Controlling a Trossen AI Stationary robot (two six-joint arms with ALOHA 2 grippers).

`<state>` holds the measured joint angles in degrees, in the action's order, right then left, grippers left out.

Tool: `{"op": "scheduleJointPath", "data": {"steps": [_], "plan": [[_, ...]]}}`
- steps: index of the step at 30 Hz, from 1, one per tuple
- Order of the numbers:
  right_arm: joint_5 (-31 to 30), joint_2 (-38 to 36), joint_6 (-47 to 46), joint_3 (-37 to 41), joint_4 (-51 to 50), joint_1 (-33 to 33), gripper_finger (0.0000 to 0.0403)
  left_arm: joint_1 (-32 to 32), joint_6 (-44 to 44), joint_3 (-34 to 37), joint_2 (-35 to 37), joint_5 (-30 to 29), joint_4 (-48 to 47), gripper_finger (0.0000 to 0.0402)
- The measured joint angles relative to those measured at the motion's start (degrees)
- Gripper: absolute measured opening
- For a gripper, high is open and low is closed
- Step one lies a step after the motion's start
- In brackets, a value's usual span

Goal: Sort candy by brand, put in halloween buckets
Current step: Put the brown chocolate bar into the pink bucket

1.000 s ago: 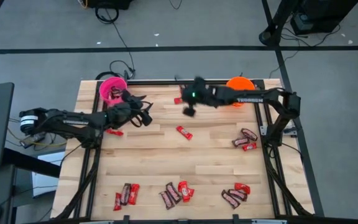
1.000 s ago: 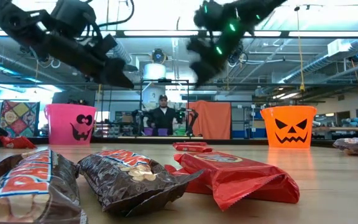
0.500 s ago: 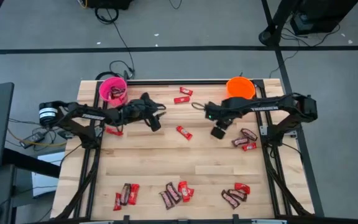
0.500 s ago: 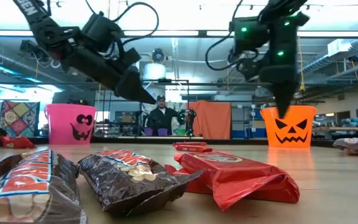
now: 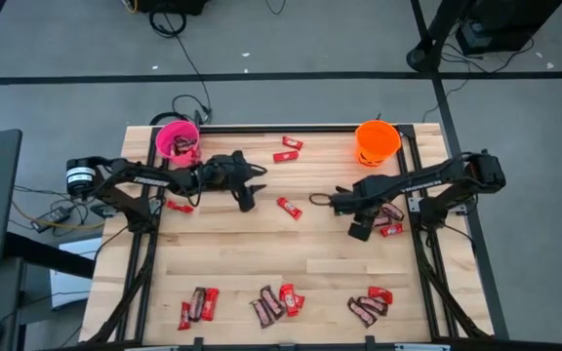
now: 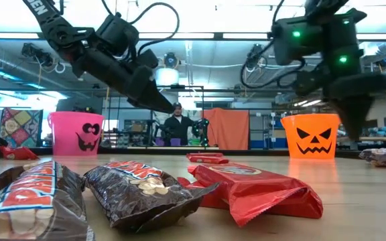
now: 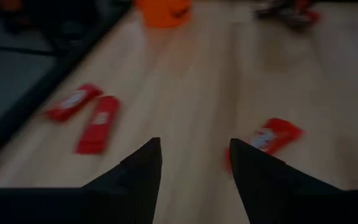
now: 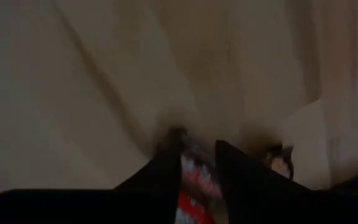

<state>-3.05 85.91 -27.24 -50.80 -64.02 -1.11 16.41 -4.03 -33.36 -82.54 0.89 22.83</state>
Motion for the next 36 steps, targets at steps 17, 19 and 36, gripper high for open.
{"op": "scheduleJointPath", "data": {"steps": [17, 19, 36], "plan": [[1.2, 0.0, 2.8, 11.1, 6.0, -5.0, 0.0192, -0.4, 0.2, 0.0, 0.0, 5.3, 1.9, 0.0177], [1.0, 0.0, 2.8, 11.2, 6.1, -5.0, 0.0182, -0.7, 0.2, 0.0, 0.0, 5.3, 2.5, 0.0172], [-6.0, 0.0, 7.4, 0.7, 22.4, -5.1, 0.0029, -1.9, 2.4, 0.0, 0.0, 14.0, 5.0, 0.0167]]}}
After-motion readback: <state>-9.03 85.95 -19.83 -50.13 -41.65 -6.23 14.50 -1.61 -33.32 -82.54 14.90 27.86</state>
